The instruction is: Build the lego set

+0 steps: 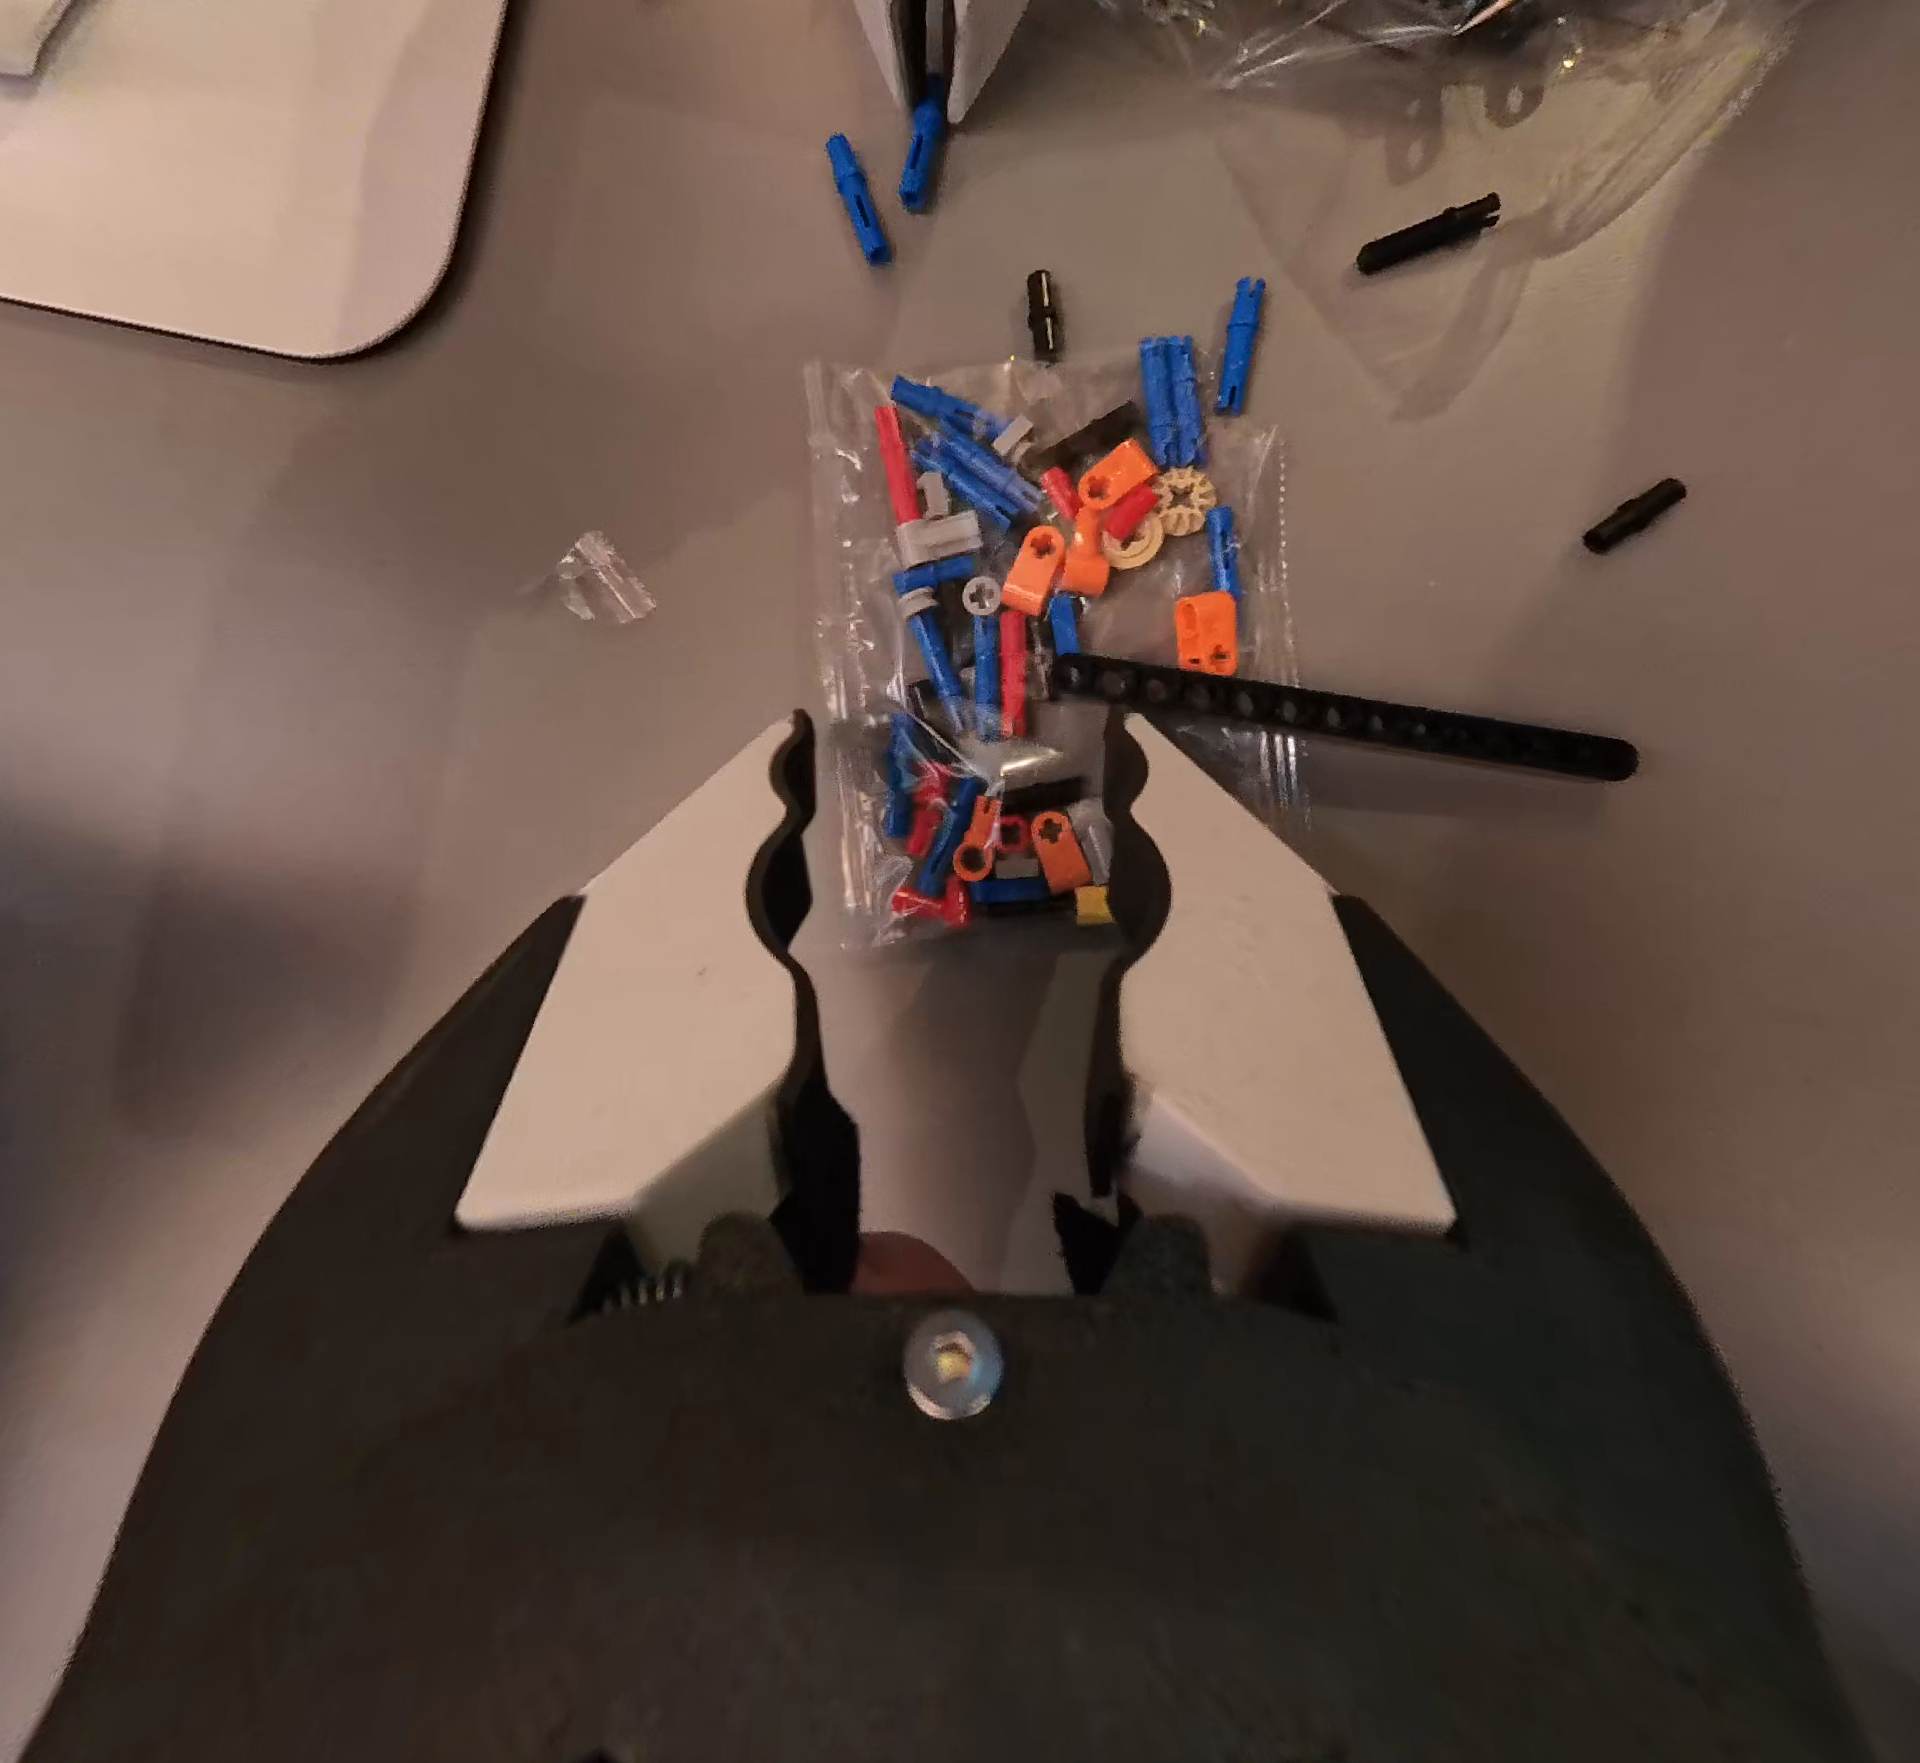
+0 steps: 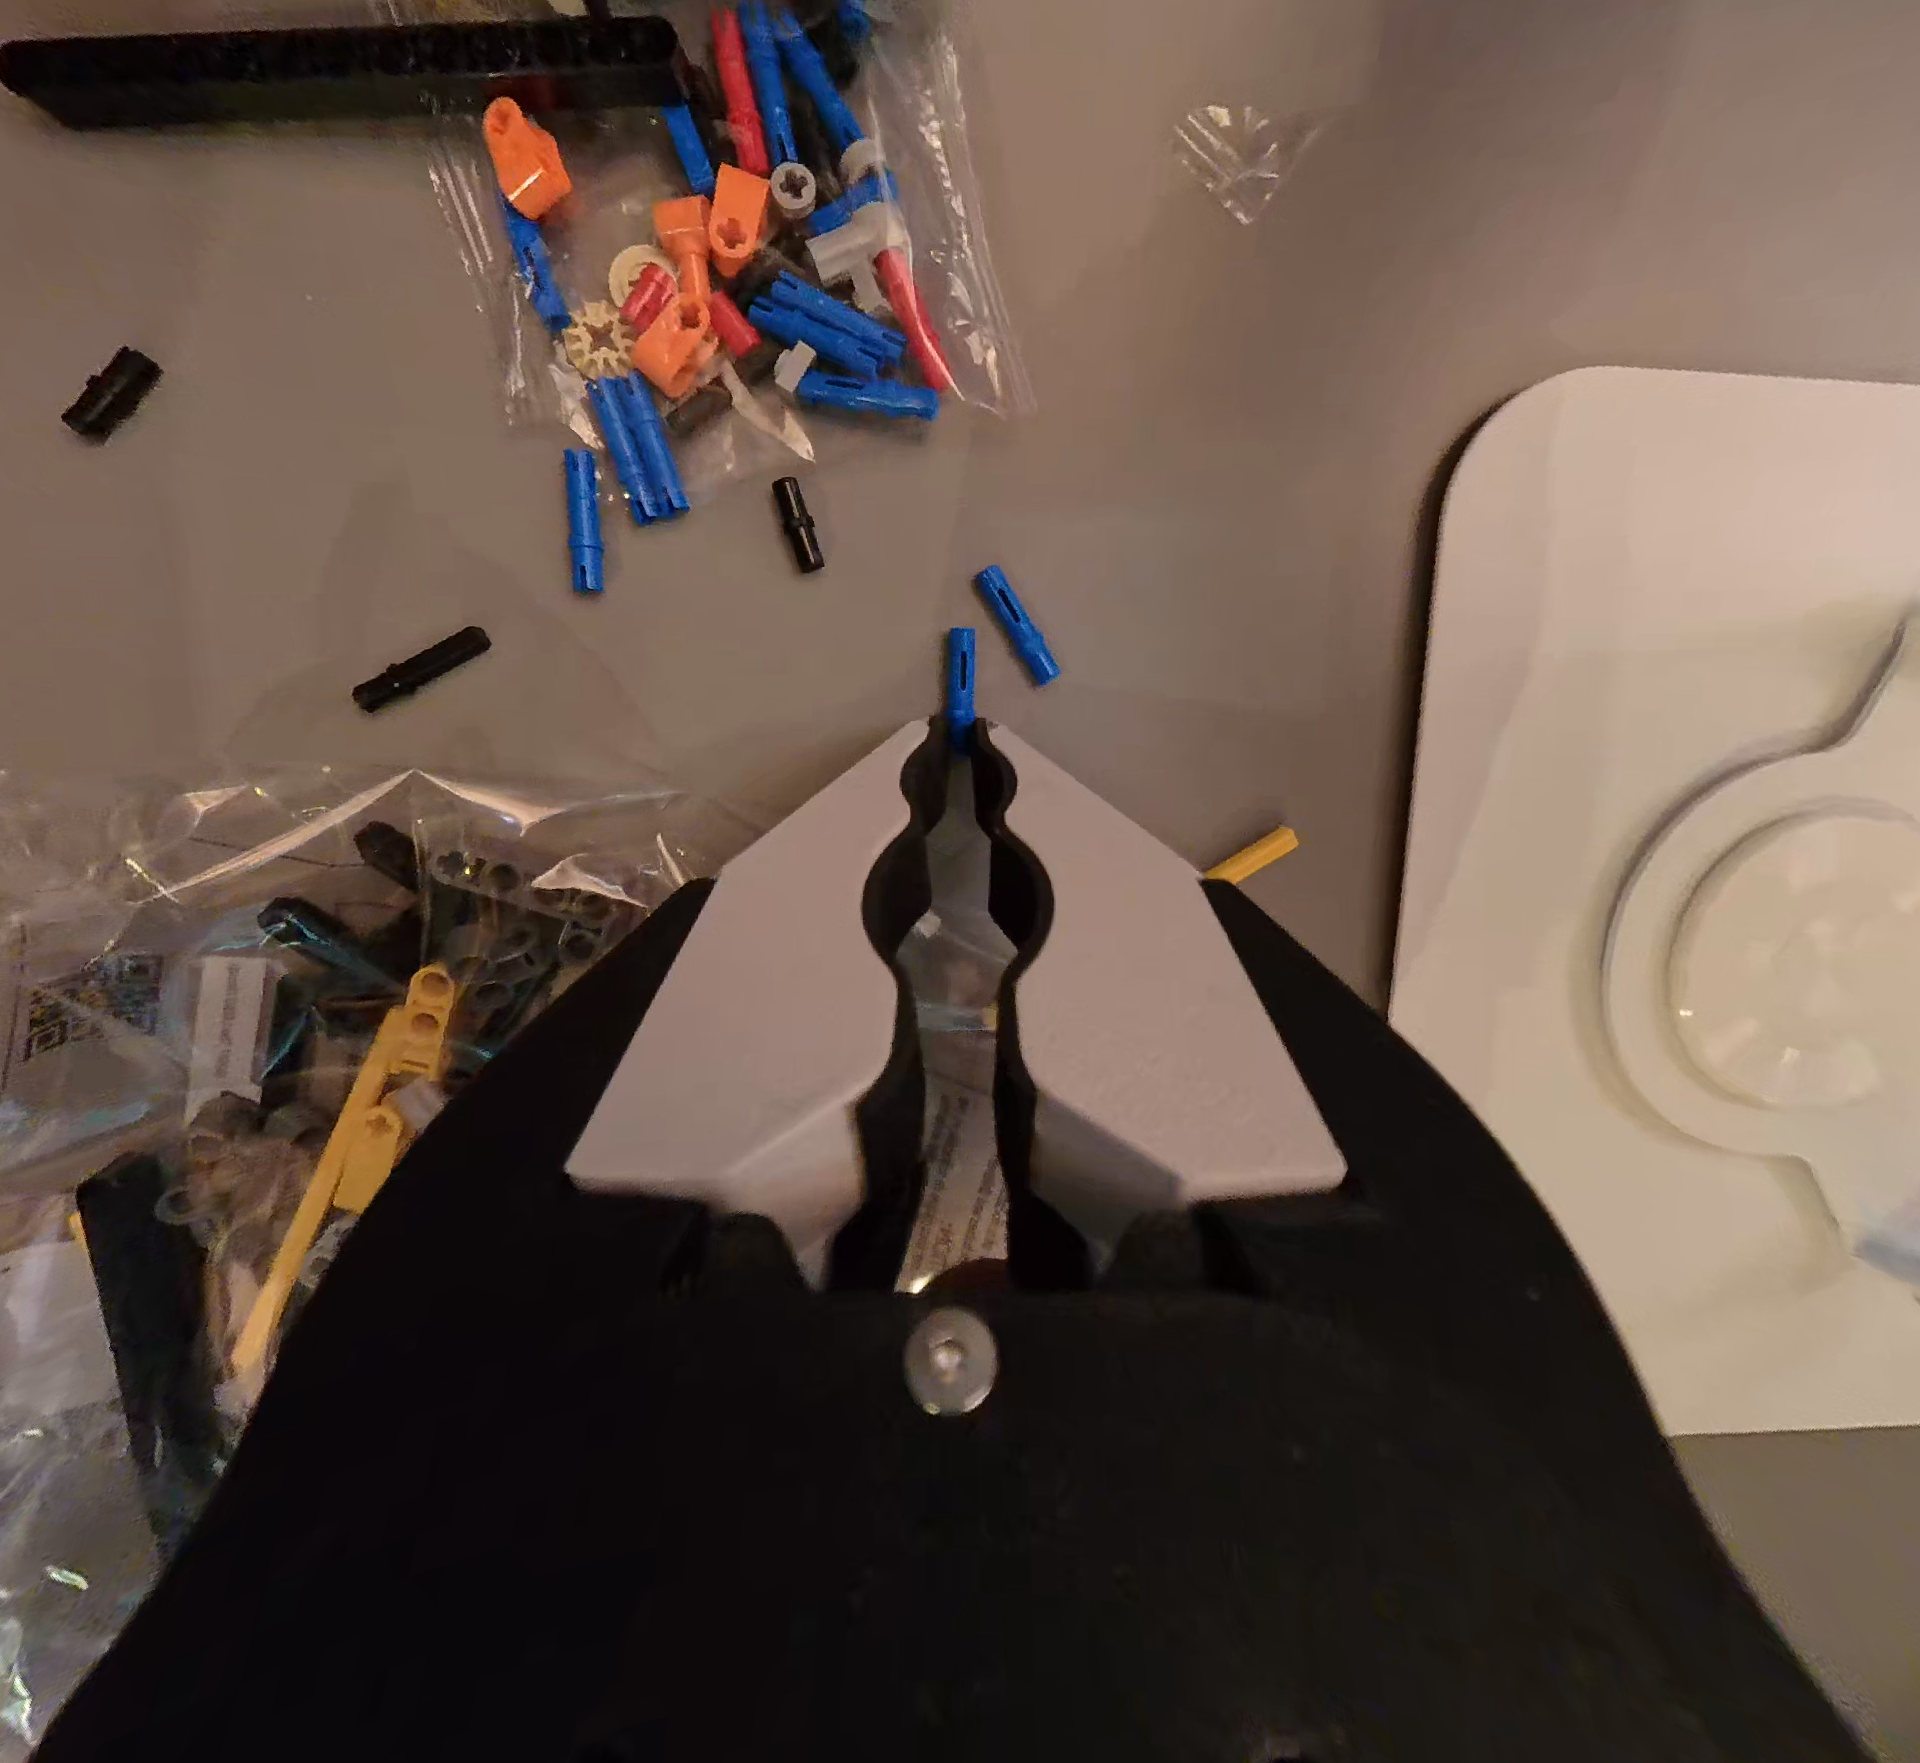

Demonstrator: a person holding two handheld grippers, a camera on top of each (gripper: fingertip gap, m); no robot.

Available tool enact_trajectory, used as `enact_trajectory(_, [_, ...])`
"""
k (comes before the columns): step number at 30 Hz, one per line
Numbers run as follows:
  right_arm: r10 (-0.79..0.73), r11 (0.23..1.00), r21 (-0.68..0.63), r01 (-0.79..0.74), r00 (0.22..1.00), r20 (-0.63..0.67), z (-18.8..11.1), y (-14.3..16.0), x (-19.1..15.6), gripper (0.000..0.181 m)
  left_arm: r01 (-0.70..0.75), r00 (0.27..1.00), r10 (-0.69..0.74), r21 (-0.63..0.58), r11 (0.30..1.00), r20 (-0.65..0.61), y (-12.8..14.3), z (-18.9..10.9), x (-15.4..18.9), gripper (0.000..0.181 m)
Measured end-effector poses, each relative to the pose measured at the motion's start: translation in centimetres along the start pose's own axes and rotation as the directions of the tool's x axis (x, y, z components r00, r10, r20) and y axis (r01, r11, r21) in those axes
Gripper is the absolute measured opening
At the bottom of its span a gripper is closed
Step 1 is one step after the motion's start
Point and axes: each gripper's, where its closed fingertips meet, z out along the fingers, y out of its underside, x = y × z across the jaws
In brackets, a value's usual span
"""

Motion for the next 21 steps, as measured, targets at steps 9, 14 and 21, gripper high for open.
enact_trajectory(9, [0.066,0.991,0.118,-0.058,0.996,-0.065,-3.1,-0.7,-0.2,0.001,0.083,0.996,-0.084,0.033,0.996,0.019,-0.1,-1.2,-1.1,0.085])
enact_trajectory(14, [0.150,0.967,0.218,-0.129,0.985,-0.086,-5.9,-0.7,-0.3,0.001,0.086,0.992,-0.091,0.059,0.995,0.085,-0.6,-2.8,-2.5,0.084])
enact_trajectory(21, [0.290,0.891,0.381,-0.248,0.956,-0.055,-10.2,-0.7,-2.2,0.001,-0.025,0.976,-0.019,0.198,0.980,0.216,-6.9,-4.4,-2.5,0.057])
